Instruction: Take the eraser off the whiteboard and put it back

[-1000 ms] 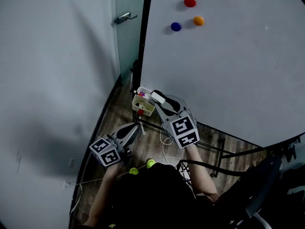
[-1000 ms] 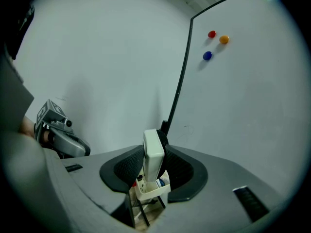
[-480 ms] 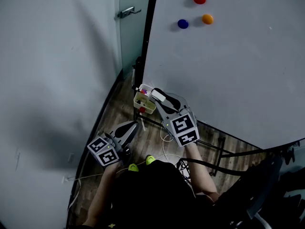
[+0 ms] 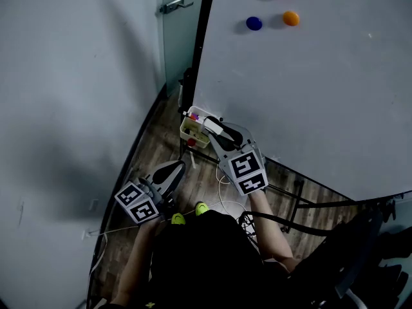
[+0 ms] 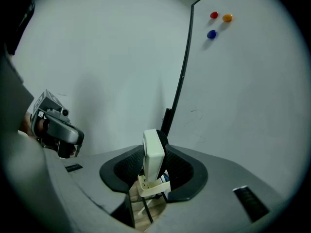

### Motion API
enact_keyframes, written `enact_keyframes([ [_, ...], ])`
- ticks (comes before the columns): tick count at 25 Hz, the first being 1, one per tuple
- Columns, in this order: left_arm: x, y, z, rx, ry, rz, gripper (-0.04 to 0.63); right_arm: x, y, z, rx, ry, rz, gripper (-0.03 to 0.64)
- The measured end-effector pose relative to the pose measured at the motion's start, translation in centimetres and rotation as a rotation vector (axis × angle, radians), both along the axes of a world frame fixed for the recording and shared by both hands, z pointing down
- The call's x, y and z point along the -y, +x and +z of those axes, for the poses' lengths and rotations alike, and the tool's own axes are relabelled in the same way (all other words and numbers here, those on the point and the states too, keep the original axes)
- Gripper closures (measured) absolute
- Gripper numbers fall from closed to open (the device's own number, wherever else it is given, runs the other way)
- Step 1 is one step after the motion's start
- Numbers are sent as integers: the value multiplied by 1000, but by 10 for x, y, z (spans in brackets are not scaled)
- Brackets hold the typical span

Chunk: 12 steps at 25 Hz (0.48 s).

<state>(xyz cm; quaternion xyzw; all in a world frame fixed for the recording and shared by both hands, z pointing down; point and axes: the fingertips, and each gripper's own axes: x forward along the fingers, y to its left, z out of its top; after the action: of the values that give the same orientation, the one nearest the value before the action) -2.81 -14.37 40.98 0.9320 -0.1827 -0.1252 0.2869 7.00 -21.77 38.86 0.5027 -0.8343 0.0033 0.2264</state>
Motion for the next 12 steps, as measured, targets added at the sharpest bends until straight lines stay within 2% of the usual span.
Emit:
enact_keyframes([
  [12,-1,-2,6,4,-27,-33,572,11,-1,20,3,-35,-23,479],
])
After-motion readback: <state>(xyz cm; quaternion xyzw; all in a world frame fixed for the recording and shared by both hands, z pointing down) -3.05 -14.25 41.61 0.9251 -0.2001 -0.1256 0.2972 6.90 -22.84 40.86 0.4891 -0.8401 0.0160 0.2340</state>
